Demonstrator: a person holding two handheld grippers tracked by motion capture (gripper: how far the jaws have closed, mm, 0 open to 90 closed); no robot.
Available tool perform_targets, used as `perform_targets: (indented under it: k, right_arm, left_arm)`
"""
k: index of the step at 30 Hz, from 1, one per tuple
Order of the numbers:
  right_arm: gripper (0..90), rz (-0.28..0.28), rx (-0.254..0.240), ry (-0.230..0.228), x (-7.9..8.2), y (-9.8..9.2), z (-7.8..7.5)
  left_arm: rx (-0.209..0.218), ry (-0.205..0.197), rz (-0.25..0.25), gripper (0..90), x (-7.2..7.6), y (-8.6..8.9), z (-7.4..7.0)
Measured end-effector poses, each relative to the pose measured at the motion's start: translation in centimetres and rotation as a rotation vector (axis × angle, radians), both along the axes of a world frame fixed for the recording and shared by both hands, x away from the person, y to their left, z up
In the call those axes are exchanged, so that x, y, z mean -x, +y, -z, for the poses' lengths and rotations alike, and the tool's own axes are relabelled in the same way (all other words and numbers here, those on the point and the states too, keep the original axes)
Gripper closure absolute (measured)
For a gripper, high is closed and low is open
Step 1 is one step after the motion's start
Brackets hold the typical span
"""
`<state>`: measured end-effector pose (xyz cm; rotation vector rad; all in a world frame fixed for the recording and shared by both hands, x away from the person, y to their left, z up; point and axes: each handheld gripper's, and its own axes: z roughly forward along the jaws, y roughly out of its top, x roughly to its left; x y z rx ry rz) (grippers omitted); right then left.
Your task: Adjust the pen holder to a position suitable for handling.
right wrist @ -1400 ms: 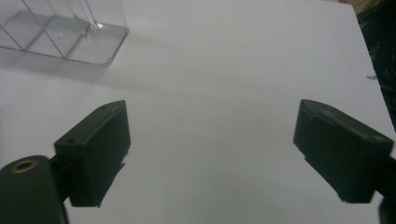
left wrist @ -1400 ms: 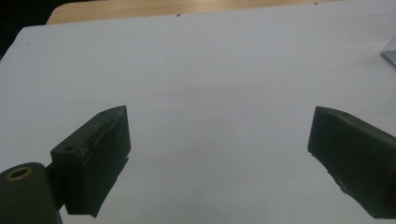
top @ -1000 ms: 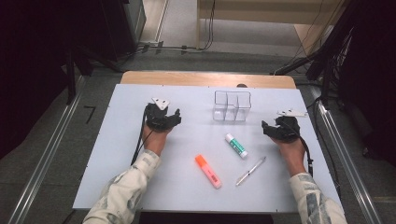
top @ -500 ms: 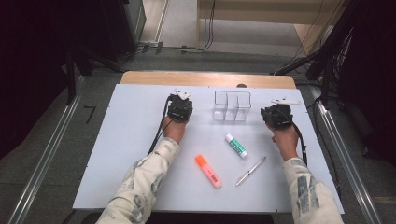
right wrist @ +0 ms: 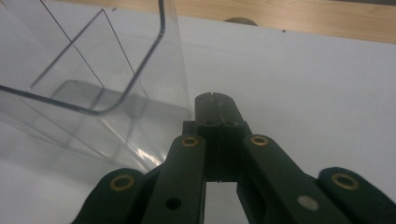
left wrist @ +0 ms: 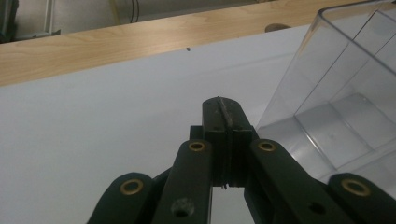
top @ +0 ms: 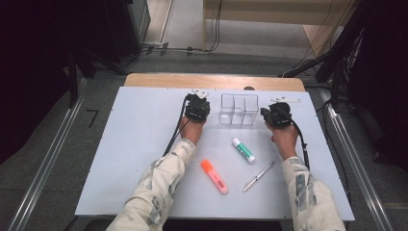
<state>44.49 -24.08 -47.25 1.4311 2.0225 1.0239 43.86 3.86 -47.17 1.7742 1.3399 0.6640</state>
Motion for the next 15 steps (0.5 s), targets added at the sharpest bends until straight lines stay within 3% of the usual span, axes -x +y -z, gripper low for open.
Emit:
perform_targets:
  k: [15]
  right_arm:
    - [87.8, -0.016, -0.007, 0.008, -0.7, 0.5, 0.0]
  left_arm:
    - [0.014, -0.006, 0.06, 90.0, 0.0, -1.7, -0.1]
